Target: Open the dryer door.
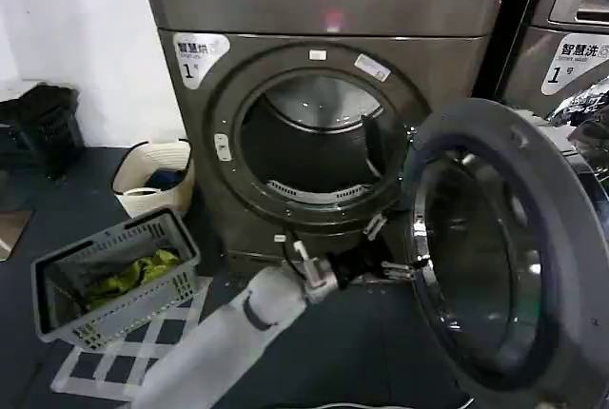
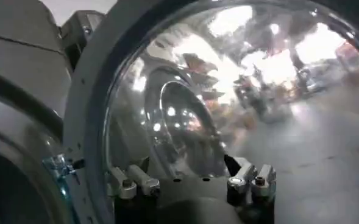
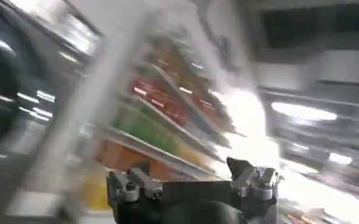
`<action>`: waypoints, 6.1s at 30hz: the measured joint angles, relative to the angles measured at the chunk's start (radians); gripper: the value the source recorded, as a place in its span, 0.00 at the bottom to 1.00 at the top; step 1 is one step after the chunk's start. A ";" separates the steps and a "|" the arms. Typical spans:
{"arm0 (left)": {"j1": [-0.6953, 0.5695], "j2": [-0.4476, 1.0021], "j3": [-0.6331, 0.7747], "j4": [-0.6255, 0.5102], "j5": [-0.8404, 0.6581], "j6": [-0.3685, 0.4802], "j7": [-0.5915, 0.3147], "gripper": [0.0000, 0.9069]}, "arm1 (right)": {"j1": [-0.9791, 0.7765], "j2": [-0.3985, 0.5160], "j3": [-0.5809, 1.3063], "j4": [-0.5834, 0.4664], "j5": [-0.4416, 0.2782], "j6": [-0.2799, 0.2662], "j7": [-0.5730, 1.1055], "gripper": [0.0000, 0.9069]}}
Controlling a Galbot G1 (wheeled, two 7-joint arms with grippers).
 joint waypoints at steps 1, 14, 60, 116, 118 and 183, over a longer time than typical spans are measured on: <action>-0.002 -0.010 0.004 0.009 0.009 0.000 -0.003 1.00 | 0.000 0.016 0.010 0.008 -0.023 -0.014 0.050 1.00; -0.020 -0.116 0.022 0.116 0.076 0.018 -0.046 1.00 | 0.004 0.204 0.137 0.051 -0.213 -0.066 0.391 1.00; 0.159 0.226 -0.183 -0.397 -0.359 0.787 -0.376 1.00 | 0.054 0.166 0.196 -0.084 -0.357 -0.149 0.362 1.00; -0.705 0.810 0.288 0.406 -1.853 0.907 -1.151 1.00 | 0.106 0.138 -0.006 -0.117 -0.357 -0.041 0.309 1.00; -0.714 0.818 0.291 0.425 -1.848 0.907 -1.150 1.00 | 0.105 0.131 -0.002 -0.124 -0.354 -0.040 0.308 1.00; -0.412 1.031 0.186 0.237 -2.016 0.907 -1.152 1.00 | 0.121 0.128 0.005 -0.166 -0.211 0.100 0.247 1.00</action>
